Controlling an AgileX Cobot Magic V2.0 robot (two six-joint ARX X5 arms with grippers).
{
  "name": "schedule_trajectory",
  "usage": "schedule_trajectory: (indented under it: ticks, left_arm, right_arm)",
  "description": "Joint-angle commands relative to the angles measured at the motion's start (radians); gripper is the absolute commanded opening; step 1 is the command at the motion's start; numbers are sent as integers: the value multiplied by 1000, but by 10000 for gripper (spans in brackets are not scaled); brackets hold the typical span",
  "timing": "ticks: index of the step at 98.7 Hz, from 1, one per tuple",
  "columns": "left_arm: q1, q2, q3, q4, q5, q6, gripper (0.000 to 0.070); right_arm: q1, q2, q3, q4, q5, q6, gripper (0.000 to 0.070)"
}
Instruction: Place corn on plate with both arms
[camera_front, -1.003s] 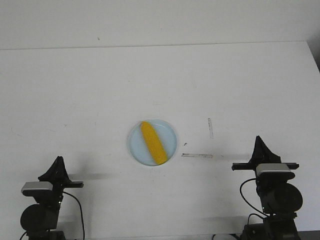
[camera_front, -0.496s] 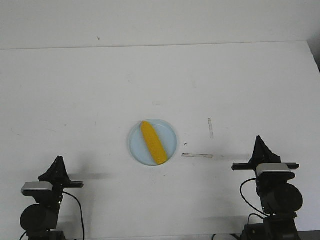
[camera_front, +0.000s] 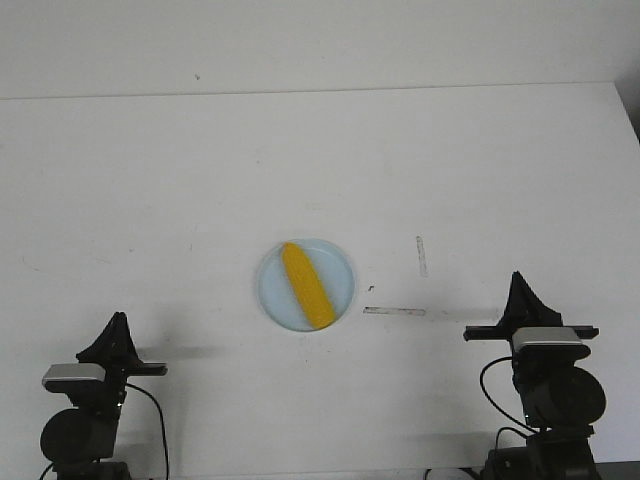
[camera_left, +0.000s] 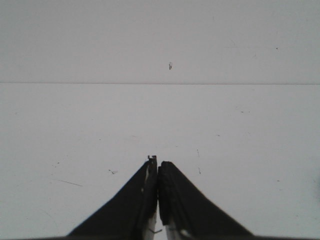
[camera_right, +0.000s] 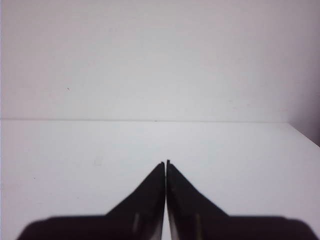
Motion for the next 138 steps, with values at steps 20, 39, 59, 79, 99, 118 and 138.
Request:
schedule_trajectory:
  ticks: [20,39,59,79,99,118,138]
  left_arm:
    - [0,-2,-21,11,2,-4,1]
    - [0,-2,-21,11,2,-4,1]
    - [0,-2,-21,11,2,-4,2]
    - [0,-2,-21,11,2,-4,2]
    - [1,-2,-21,11,2,-4,2]
    - [1,-2,-21,11,2,-4,2]
    - [0,-2,-21,11,2,-4,2]
  right_arm:
    - [-21,-77,-121,167,-59,5,4]
    - [-27,-176,-241,237,-81,5,4]
    - [-27,-271,-315,214,-81,6,4]
    - [-27,-305,-330,113,-80,6,4]
    - [-24,-305,-330,124,-89,5,4]
    - [-24,-305,-330,124,-86,5,4]
    - [-24,-305,-330,124,-86,6,4]
